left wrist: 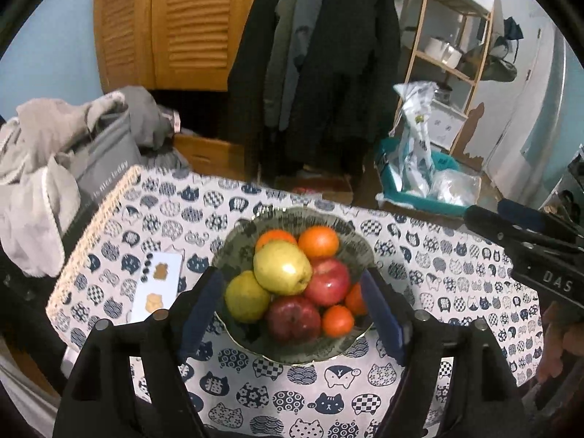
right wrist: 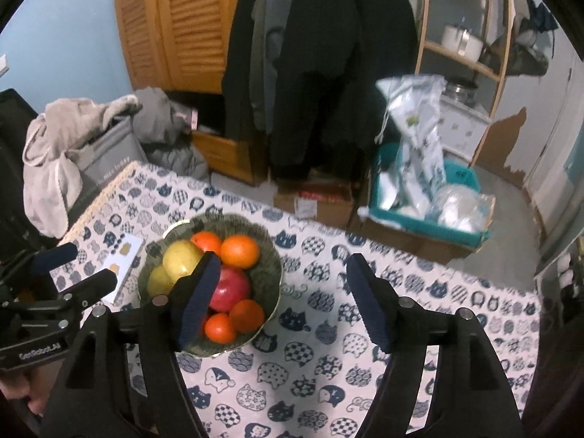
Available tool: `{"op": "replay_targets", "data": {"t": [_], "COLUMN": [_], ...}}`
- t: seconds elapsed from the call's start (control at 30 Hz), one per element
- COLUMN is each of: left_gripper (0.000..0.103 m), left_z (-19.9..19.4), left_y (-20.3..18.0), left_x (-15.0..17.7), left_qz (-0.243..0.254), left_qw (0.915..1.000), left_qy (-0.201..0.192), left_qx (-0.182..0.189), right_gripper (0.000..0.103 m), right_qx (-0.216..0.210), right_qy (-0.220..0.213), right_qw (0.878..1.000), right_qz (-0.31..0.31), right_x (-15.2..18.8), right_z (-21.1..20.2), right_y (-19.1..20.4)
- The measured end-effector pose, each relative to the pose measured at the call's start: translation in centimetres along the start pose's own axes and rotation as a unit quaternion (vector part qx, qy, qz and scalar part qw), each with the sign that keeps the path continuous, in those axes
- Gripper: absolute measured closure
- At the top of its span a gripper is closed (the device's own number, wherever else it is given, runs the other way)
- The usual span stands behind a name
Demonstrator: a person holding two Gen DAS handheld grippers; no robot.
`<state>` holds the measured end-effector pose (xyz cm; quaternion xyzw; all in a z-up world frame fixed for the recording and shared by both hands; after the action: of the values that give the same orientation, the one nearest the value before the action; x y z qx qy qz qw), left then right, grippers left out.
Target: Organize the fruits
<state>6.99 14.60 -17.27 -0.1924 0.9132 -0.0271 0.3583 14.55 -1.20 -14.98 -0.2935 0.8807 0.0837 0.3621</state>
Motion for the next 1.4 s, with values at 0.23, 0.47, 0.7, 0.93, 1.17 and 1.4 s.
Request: {"op": "replay_targets", "data": {"t": [0.23,0.47,0.7,0.93,1.17,1.4], "left_gripper": [0.015,0.010,0.002,0.001,0.001,0.001], "left_z": [-3.5,-6.4,-9.1,-10.8,-11.7,-12.2], "left_y": [-0.4,-0.7,-1.5,-2.2,-2.6,-2.8], "left_x": [-1.9,-3.3,-4.6,-5.4,-5.6,-5.8], "left_qz": [0.007,0.012,0.023,0.029,0.034,0.031], "left_qw": [0.9988,0.9963,0.9909,0.9855,0.9826,0.9807], "left_qy": [-0.047,-0.085,-0.132,-0.167,-0.183,-0.193], "left_qx": [-0.006,-0.007,-0.012,-0.009,-0.009,-0.002], "right_gripper": [0.025,0.021,0.020,0.019,0.019,0.019], "right_qx": [0.012,0.033,0.060,0.082,0.091,0.103], "right_qy": [-0.044,-0.080,-0.117,-0.141,-0.147,-0.151], "right_qw": [0.999,0.996,0.991,0.987,0.985,0.983], "right_qz": [0.002,0.004,-0.002,0.005,0.011,0.016], "right_x": [-1.4,-1.9,-2.0,-1.8,-1.4,-1.2], "right_z": [-4.1,-7.4,-10.5,-12.2,-12.8,-13.1], "right_y": [-0.6,-1.6,-2.6,-3.6,-4.3,-4.8]}}
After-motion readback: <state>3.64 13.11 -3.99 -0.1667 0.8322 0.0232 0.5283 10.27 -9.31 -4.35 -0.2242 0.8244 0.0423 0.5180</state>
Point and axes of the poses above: each gripper's, at about its wrist camera, not at the fingertips, and z roughly the way its jaws point, y to its left, x to its underside, the point moved 8 cm from there along z, roughly the way its jaws point, and after that the axes turned 7 degrees about -z, right-handed, at the moved point
